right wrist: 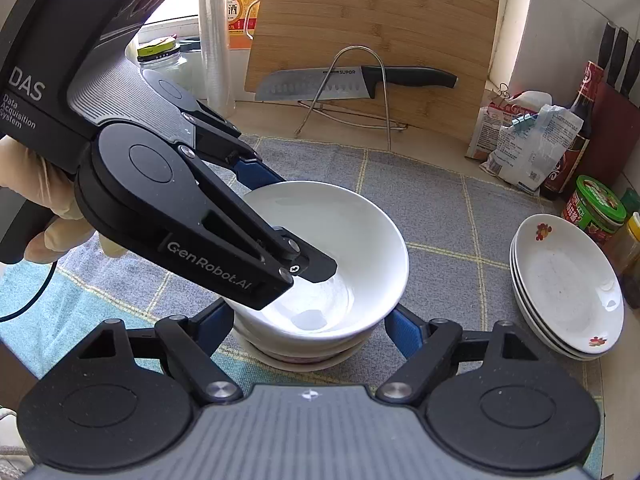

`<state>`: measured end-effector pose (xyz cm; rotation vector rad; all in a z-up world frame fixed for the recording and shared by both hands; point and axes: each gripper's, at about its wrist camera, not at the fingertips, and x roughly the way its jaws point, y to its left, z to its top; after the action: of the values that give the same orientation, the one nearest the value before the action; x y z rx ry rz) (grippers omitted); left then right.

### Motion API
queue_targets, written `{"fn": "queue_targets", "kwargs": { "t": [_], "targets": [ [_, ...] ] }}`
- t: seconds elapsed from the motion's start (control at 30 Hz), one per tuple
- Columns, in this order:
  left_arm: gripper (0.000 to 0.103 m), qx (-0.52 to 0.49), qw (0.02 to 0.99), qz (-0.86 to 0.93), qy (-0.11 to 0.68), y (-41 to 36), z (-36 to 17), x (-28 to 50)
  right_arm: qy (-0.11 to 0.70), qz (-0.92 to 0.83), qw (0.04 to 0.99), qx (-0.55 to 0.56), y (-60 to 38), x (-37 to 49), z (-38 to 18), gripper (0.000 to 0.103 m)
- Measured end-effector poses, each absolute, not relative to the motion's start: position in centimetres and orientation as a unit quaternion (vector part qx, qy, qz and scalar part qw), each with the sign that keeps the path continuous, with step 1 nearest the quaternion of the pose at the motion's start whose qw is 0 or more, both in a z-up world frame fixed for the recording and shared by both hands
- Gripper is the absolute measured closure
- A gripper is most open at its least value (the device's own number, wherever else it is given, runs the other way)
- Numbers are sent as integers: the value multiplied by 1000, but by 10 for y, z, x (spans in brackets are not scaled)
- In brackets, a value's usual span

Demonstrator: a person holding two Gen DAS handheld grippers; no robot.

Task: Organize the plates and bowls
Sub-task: 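Carry the held white bowl with the left gripper over the bowl stack, then lower the bowl onto the stack and open the left gripper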

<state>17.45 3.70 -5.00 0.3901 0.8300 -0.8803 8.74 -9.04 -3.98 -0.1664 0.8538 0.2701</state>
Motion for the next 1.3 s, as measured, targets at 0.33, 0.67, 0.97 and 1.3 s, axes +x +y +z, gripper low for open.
{"fn": "queue_targets", "kwargs": {
  "t": [0.33, 0.67, 0.97, 1.3],
  "targets": [
    [46, 179, 805, -412, 388, 39, -51, 176, 414, 131, 898, -77, -91, 89, -40, 17],
    [46, 173, 806, -412, 388, 39, -52, 176, 415, 131, 897, -72, -92, 91, -41, 17],
    [30, 174, 813, -408, 376, 40, -52, 172, 393, 134, 907, -67, -91, 86, -37, 0],
    [19, 149, 823, -412, 361, 47, -41, 156, 395, 129, 907, -70, -90, 84, -34, 0]
  ]
}}
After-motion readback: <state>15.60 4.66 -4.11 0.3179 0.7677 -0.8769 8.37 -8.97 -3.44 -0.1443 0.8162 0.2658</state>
